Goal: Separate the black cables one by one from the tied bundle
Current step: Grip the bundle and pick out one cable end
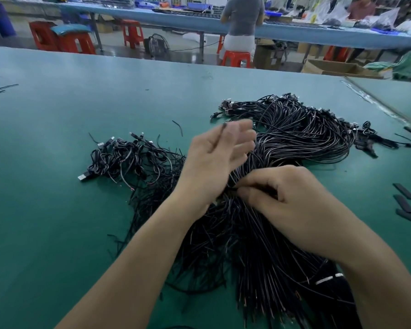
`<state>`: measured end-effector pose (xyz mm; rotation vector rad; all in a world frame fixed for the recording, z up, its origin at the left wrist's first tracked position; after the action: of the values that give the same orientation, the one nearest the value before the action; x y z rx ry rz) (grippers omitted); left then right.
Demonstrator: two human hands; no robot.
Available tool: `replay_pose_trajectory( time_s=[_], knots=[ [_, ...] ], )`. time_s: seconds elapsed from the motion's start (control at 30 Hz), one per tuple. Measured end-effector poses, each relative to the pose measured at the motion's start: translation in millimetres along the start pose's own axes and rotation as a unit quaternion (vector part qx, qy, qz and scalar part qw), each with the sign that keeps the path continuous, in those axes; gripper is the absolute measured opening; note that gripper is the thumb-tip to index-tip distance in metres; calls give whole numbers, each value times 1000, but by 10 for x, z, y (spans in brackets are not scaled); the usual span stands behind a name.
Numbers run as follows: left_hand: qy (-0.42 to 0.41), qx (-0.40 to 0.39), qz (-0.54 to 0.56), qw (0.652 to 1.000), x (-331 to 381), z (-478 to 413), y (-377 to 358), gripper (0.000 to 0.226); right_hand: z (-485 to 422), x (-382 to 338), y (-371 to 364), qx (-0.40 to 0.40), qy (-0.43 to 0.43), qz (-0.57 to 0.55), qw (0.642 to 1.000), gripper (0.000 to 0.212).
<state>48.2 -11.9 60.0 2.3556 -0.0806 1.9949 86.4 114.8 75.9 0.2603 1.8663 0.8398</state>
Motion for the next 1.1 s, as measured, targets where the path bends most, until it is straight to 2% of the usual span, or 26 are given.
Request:
replay_pose_trajectory(
  time_s=[0.03,0.1,0.2,0.33,0.43,0.5,0.57,0.63,0.7,0.77,0.87,0.97,1.03,1.1],
  knots=[
    [-14,-33,-68,997,4,25,-57,29,7,-28,58,13,16,0,1000,12],
    [-9,-121,-121,985,7,83,-172,32,18,-51,183,47,38,-20,998,13],
    [49,-199,-83,975,21,157,-243,42,31,2,339,105,44,-103,988,8],
    [69,-257,-103,958,53,204,-229,59,30,-9,358,154,81,-171,970,14],
    [132,-321,-34,937,26,231,-219,71,21,-7,367,181,100,-233,950,12],
    [140,-341,53,928,34,241,-233,62,10,34,377,189,85,-256,944,8],
    [131,-322,155,925,74,202,-231,47,1,95,362,189,50,-236,952,10],
    [127,-282,253,917,121,150,-218,36,-18,136,271,155,11,-183,971,19],
    [122,-228,335,906,149,112,-194,34,-43,113,128,94,-7,-134,986,23],
    [100,-171,365,910,126,72,-159,36,-49,69,47,63,-4,-72,995,31],
    [62,-98,311,943,53,18,-110,33,-11,51,53,26,-17,18,999,28],
    [57,-33,210,975,-27,-5,-56,28,47,31,129,-2,-32,45,998,31],
    [42,-31,72,996,-39,19,-58,26,63,-31,194,20,-10,26,999,28],
    [32,-90,-59,994,-27,79,-121,30,57,-65,251,57,16,-8,998,24]
  ],
)
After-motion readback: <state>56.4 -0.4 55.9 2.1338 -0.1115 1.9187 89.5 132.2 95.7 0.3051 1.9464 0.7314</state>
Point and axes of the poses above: each hand's wrist, its own z-axis away from the middle knuckle, its own y-axis out of the back of the hand, x = y × z, the point moved 5 cm from there along -z, towards the middle knuckle, and after that the axes turned 13 degrees about -z, right-handed, at the moved point
